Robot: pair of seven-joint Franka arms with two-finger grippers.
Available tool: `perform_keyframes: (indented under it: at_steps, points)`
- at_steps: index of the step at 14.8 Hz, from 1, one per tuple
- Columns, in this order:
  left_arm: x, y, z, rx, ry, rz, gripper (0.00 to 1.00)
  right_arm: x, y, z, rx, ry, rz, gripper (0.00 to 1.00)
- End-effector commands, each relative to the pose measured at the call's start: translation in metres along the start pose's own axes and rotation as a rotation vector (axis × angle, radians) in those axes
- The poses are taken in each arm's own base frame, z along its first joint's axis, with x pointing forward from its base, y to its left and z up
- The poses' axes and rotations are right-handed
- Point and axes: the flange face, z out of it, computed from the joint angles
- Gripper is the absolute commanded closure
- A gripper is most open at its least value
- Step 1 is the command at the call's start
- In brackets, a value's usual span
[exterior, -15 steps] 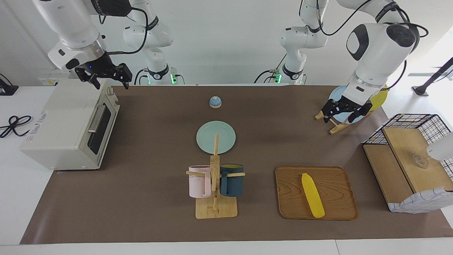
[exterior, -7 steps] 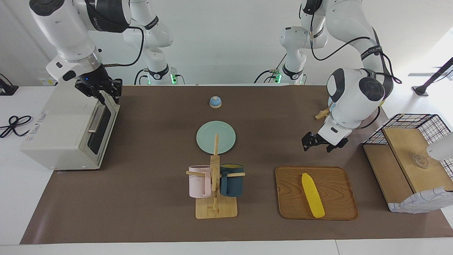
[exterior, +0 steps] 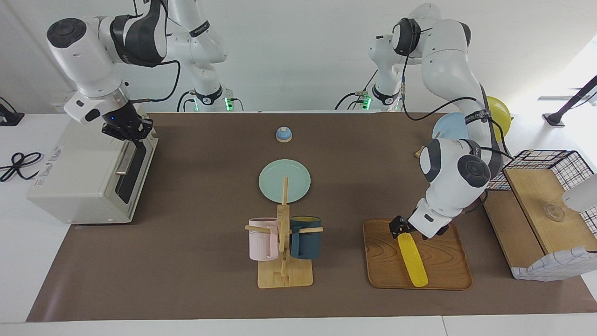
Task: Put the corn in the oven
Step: 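Grasp the yellow corn with the left gripper and lift it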
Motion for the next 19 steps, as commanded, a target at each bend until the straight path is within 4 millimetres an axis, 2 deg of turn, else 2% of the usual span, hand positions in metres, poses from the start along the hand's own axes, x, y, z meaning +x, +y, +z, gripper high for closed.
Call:
perform_keyframes:
  at_steps: [1, 2, 4, 6, 8, 12, 13, 14, 16, 17, 19]
  points:
    - [0.012, -0.007, 0.007, 0.011, 0.047, 0.010, 0.00, -0.010, 0.017, 0.018, 0.015, -0.015, 0.006, 1.00]
    - [0.013, -0.008, 0.009, 0.015, 0.052, 0.010, 0.00, -0.011, 0.018, 0.021, 0.017, -0.020, 0.011, 1.00]
    - [0.016, -0.008, 0.027, 0.016, 0.057, 0.010, 0.00, -0.009, 0.023, 0.027, 0.016, -0.015, 0.015, 1.00]
    - [0.024, -0.011, 0.035, 0.014, 0.071, 0.006, 0.00, -0.010, 0.036, 0.040, 0.020, -0.020, 0.032, 1.00]
    - [0.031, -0.012, 0.037, 0.013, 0.080, 0.006, 0.00, -0.009, 0.040, 0.044, 0.020, -0.020, 0.013, 1.00]
    - [0.032, -0.008, 0.048, 0.012, 0.092, 0.009, 0.00, -0.010, 0.047, 0.049, 0.024, -0.026, 0.008, 1.00]
    - [0.031, -0.008, 0.049, 0.012, 0.091, 0.009, 0.09, -0.010, 0.046, 0.050, 0.025, -0.030, 0.008, 1.00]
    - [0.031, -0.007, 0.049, 0.013, 0.091, 0.009, 0.28, -0.010, 0.046, 0.050, 0.025, -0.030, 0.008, 1.00]
    - [0.030, -0.010, 0.048, 0.009, 0.075, -0.001, 0.79, -0.008, 0.038, 0.052, 0.028, -0.033, 0.003, 1.00]
    - [0.029, -0.008, 0.048, 0.007, 0.061, -0.002, 1.00, -0.008, 0.037, 0.056, 0.036, -0.040, 0.002, 1.00]
    - [0.025, -0.009, 0.029, 0.004, 0.032, -0.008, 1.00, -0.008, 0.033, 0.063, 0.044, -0.042, 0.009, 1.00]
